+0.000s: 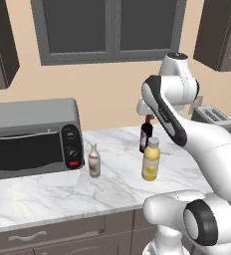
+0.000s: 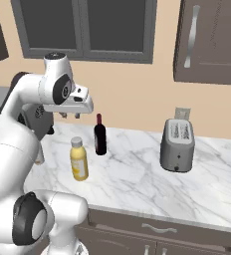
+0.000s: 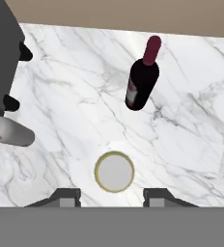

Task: Move the drinks to the dining counter.

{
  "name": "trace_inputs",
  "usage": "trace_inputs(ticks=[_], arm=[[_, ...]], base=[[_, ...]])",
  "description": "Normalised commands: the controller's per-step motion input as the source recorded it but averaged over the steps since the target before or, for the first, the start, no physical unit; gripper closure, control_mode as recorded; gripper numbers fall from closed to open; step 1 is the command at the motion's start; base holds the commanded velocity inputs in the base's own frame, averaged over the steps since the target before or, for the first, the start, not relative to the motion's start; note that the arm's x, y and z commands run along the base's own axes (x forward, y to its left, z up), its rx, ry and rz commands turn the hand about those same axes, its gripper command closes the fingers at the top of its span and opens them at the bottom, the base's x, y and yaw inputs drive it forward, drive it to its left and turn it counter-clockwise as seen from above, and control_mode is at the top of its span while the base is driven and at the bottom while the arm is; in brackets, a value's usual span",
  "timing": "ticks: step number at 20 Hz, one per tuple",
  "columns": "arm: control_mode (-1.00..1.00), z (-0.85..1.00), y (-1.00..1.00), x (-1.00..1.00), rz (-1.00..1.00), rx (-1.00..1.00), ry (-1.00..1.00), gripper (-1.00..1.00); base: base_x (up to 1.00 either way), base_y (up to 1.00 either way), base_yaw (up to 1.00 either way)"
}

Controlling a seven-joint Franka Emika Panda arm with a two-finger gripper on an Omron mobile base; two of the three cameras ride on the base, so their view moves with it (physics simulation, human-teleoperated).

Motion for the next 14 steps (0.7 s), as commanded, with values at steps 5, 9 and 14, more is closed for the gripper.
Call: trace_inputs(ticks=[5, 9, 14], arm=[[-1.0, 0.0, 0.07, -0.25, 0.0, -0.02, -0.04, -1.0], [-1.0, -0.03, 0.06, -0.47, 0.0, 0.0, 0.0, -1.0], [-1.0, -0.09, 0.02, -0.37, 0.0, 0.0, 0.02, -1.0]], base=[[0.0, 0.0, 0.0], [0.0, 0.0, 0.0], [0.0, 0.0, 0.0]])
